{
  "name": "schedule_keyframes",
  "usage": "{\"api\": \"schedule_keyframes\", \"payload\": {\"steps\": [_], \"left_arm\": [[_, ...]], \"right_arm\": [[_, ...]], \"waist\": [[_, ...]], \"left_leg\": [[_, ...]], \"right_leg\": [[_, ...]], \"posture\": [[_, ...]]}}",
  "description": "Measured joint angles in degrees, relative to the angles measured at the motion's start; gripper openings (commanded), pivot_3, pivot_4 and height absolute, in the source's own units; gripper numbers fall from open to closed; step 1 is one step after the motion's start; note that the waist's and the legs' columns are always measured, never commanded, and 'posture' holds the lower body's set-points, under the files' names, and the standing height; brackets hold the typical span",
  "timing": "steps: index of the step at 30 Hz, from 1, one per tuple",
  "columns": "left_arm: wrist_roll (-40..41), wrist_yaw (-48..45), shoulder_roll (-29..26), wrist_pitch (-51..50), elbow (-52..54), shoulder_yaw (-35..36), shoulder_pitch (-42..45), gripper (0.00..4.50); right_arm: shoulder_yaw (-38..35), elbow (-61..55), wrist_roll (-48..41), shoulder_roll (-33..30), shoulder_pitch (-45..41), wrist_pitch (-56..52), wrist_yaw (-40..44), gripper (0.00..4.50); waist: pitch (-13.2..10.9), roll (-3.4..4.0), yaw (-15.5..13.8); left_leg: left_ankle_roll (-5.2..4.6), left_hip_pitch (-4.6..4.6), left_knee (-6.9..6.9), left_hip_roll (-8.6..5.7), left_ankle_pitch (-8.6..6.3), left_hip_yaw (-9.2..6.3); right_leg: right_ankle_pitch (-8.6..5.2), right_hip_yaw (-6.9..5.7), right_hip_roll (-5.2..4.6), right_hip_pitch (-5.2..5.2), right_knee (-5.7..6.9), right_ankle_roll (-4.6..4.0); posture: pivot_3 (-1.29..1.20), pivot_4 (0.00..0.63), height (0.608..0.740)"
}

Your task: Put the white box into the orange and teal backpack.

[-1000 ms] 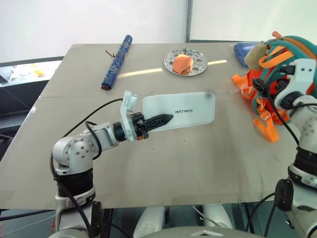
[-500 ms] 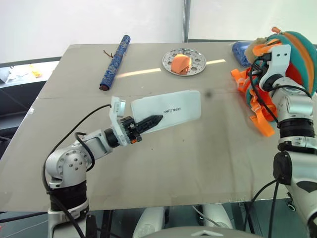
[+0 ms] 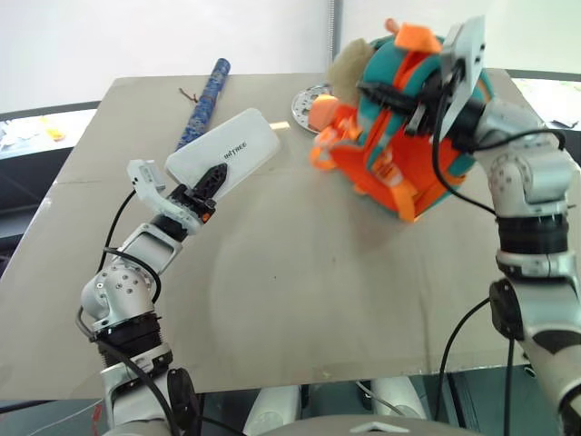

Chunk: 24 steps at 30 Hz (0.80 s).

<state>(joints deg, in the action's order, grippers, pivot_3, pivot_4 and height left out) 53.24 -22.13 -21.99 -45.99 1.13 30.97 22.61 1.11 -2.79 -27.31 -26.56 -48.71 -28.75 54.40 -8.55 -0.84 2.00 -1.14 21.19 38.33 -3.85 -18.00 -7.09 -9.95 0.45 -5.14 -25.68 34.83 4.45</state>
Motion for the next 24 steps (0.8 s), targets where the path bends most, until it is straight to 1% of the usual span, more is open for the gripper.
{"api": "schedule_keyframes", "payload": {"steps": [3, 5, 7, 9, 11, 14, 18, 24], "left_arm": [[0.2, -1.3, -2.3, -0.1, 0.1, 0.2, -1.1, 1.11], [0.2, -4.5, -4.8, -0.1, 0.7, -1.0, -2.1, 1.11], [0.0, -7.1, -6.1, 0.0, 1.4, -2.4, -2.3, 1.11], [0.1, -10.1, -6.5, 0.2, 2.8, -4.0, -2.4, 1.11], [2.5, -15.0, -9.5, -1.6, 4.7, -4.8, -3.5, 1.11], [6.5, -20.7, -15.3, -3.9, 6.7, -3.7, -3.9, 1.11], [5.4, -27.4, -19.5, -0.5, 7.1, -2.1, -4.6, 1.11], [7.8, -30.3, -21.2, -1.8, 7.2, -2.1, -4.4, 1.11]], "right_arm": [[3.9, -5.9, -0.2, -3.1, 8.6, -4.6, 0.8, 0.05], [5.2, -8.8, 0.2, -5.7, 13.3, -6.2, 0.6, 0.05], [5.2, -9.9, 0.5, -6.8, 14.8, -7.0, 0.0, 0.05], [5.2, -10.2, 0.8, -7.0, 14.8, -7.1, -0.6, 0.05], [4.8, -10.2, 0.8, -6.9, 14.8, -7.3, -1.5, 0.05], [3.6, -9.4, 0.7, -7.2, 14.4, -7.2, -2.1, 0.05], [2.7, -6.7, 0.2, -6.9, 13.0, -6.8, -2.1, 0.05], [1.5, -2.5, -3.2, -6.1, 9.5, -9.5, -1.8, 0.05]], "waist": [[0.0, -0.01, -0.5], [0.0, -0.02, -0.9], [0.0, -0.01, -1.1], [0.0, -0.02, -1.2], [0.0, -0.09, -1.1], [0.0, -0.09, -1.1], [0.0, -0.09, -1.0], [0.0, -0.10, -1.2]], "left_leg": [[-0.04, 0.14, 0.04, -0.29, -0.02, -0.07], [-0.07, 0.14, 0.05, -0.53, -0.02, -0.08], [-0.08, 0.01, 0.07, -0.67, -0.03, -0.15], [-0.08, -0.23, 0.08, -0.80, 0.00, -0.15], [0.00, -0.40, 0.07, -0.65, 0.04, -0.09], [0.04, -0.46, 0.05, -0.46, 0.05, -0.06], [0.04, -0.40, -0.03, -0.45, 0.04, -0.01], [0.02, -0.33, 0.01, -0.40, 0.04, -0.06]], "right_leg": [[0.00, -0.24, -0.29, 0.00, -0.08, 0.00], [0.00, -0.57, -0.53, 0.00, -0.24, 0.00], [0.00, -0.59, -0.63, 0.00, -0.28, 0.01], [0.09, -0.57, -0.61, 0.14, -0.10, -0.10], [0.15, -0.51, -0.44, 0.19, 0.01, -0.20], [0.17, -0.49, -0.25, 0.17, 0.04, -0.24], [0.17, -0.43, -0.26, 0.11, -0.11, -0.24], [0.18, -0.47, -0.33, 0.11, -0.12, -0.25]], "posture": [[0.00, 0.150, 0.733], [0.00, 0.150, 0.733], [0.00, 0.150, 0.733], [0.00, 0.150, 0.733], [0.00, 0.150, 0.733], [0.00, 0.150, 0.733], [0.00, 0.150, 0.733], [0.00, 0.150, 0.733]]}}
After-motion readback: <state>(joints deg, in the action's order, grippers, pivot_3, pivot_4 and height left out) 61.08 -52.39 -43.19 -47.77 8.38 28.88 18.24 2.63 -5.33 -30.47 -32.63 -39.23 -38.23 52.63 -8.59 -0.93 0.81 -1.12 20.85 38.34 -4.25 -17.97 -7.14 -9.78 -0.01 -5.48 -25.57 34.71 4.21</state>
